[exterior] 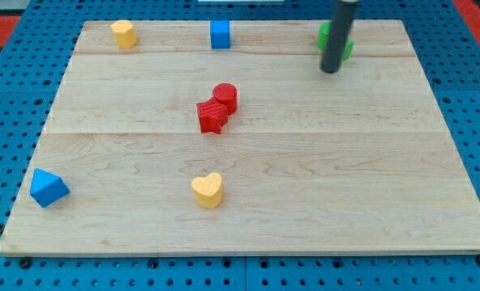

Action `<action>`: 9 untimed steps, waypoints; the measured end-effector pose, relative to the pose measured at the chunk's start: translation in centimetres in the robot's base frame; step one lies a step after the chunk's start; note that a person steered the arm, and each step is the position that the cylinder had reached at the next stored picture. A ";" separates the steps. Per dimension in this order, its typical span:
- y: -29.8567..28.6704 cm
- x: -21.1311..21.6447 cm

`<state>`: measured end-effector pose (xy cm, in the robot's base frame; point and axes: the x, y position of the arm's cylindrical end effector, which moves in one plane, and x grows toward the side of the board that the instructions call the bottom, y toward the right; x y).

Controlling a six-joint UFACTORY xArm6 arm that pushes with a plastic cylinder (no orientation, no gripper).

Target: Push the cube into the triangle

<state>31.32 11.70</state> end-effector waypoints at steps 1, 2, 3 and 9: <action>-4.5 -2.5; -4.5 -7.6; -7.8 -9.7; -29.7 -2.3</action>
<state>29.02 -18.01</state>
